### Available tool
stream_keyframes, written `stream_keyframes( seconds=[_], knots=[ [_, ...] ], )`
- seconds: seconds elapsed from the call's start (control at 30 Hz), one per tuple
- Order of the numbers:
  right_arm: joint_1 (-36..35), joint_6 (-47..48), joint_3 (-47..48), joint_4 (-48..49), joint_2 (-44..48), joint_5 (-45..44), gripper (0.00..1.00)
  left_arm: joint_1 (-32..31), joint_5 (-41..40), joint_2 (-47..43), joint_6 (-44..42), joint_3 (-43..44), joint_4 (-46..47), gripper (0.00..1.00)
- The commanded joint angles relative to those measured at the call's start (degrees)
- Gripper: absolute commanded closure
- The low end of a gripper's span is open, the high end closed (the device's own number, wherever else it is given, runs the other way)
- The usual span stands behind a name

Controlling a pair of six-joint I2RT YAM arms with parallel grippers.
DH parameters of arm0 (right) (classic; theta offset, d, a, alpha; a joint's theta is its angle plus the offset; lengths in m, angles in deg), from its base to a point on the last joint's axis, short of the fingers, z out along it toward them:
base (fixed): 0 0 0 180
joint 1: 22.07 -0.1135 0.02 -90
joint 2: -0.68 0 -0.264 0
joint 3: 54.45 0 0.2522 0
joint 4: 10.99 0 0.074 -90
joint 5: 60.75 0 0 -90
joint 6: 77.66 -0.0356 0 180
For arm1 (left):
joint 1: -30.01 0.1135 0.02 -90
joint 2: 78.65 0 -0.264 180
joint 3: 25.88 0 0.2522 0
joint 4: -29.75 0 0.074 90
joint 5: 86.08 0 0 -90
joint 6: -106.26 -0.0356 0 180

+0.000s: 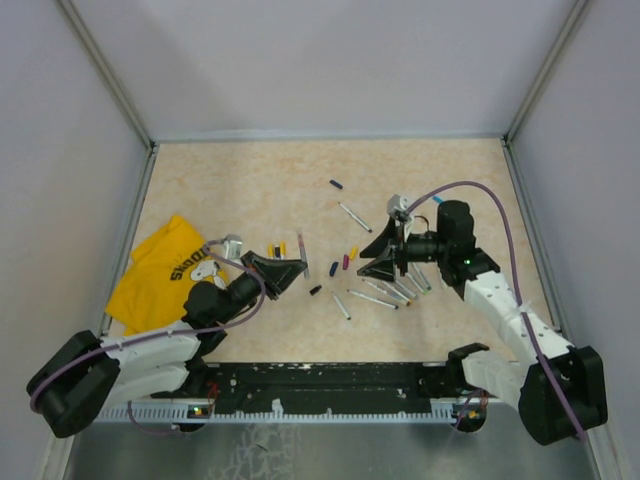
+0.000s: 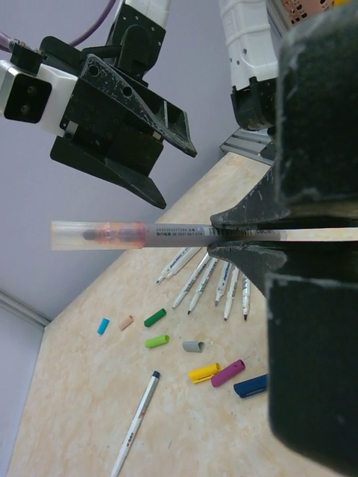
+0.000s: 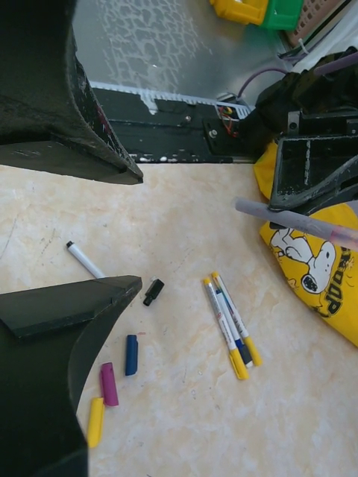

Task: Open the pen caps
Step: Pick up the pen from the center of the board.

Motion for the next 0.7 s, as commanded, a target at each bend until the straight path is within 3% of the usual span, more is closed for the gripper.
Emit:
stream_keyframes(
  seconds=[0.0,0.67],
  knots=[
    [-0.62,-0.35,-0.40,2.63,-0.41,0.91,0.47,-0.31,-0.04,0.68,0.57,-0.11,4.43,1.00],
    [-2.09,-6.21,-2.68,9.73,-1.59,0.22,0.47,-0.99,1.39,9.45,2.61,2.44,13.02,1.00]
  ],
)
